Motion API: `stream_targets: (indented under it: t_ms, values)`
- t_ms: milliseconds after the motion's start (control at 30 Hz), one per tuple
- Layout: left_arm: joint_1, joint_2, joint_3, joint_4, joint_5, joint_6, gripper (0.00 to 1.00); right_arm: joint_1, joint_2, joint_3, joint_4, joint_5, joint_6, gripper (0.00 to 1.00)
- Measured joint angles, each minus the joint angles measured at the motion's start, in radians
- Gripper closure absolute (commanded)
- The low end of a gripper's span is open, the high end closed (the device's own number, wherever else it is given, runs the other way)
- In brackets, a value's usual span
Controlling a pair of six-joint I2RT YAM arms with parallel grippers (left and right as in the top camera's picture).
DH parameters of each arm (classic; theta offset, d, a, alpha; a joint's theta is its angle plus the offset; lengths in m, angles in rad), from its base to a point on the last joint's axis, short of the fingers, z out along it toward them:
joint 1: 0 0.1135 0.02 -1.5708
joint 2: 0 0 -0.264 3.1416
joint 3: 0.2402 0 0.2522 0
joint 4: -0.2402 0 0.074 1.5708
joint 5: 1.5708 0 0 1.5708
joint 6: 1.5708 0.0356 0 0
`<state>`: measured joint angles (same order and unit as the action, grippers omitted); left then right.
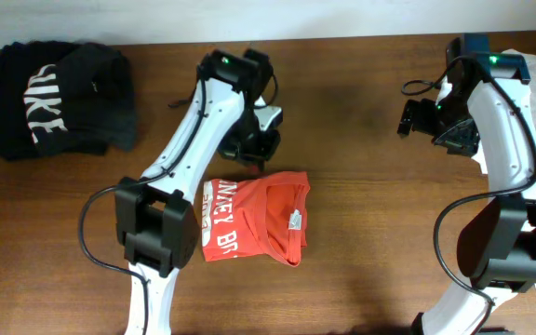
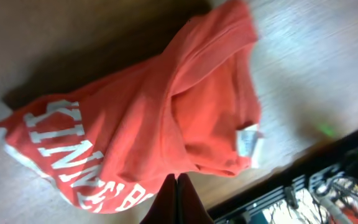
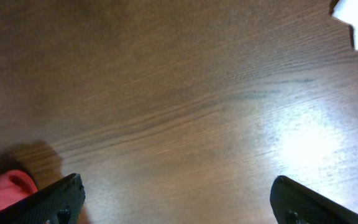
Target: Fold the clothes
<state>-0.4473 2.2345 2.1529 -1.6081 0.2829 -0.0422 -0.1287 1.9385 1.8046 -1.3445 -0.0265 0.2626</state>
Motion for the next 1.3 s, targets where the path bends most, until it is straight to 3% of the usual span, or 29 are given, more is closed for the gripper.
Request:
stream_targets:
  t_ms: [133, 367, 500, 533, 567, 600, 733, 833, 933, 1100, 1300]
  values:
    - [-0.002, 0.002, -0.25, 0.171, 0.004, -0.007, 1.0, 0.0, 0.0, 0.0, -0.001, 0.0, 0.0, 0.01]
    - [-0.036, -0.006, -0.497, 0.641, 0.182, -0.021, 0.99, 0.0, 0.0, 0.0, 0.0, 0.0, 0.0, 0.01]
    - [-0.08, -0.018, -0.524, 0.754, 0.184, -0.044, 0.84, 0.0, 0.0, 0.0, -0.002, 0.0, -0.001, 0.01]
    - [-0.08, -0.018, -0.488, 0.705, 0.154, -0.054, 0.61, 0.0, 0.0, 0.0, -0.002, 0.0, 0.0, 0.01]
    - [-0.08, -0.012, -0.415, 0.629, 0.126, -0.057, 0.26, 0.0, 0.0, 0.0, -0.002, 0.0, 0.0, 0.01]
    - [-0.072, -0.011, -0.317, 0.567, 0.105, -0.056, 0.01, 0.0, 0.0, 0.0, -0.003, 0.0, 0.0, 0.01]
    - [0.008, -0.017, 0.016, 0.288, -0.016, -0.052, 0.01, 0.0, 0.0, 0.0, -0.002, 0.0, 0.0, 0.01]
    - [0.106, -0.02, 0.074, 0.151, -0.094, -0.04, 0.01, 0.0, 0.0, 0.0, -0.002, 0.0, -0.001, 0.01]
    - [0.264, -0.02, 0.058, 0.081, -0.115, -0.003, 0.01, 0.0, 0.0, 0.0, -0.002, 0.0, 0.0, 0.01]
    - [0.386, -0.02, -0.069, -0.074, 0.034, 0.152, 0.01, 0.0, 0.0, 0.0, -0.002, 0.0, 0.0, 0.01]
    - [0.385, -0.019, -0.363, 0.105, 0.173, 0.257, 0.01, 0.0, 0.0, 0.0, 0.001, 0.0, -0.001, 0.01]
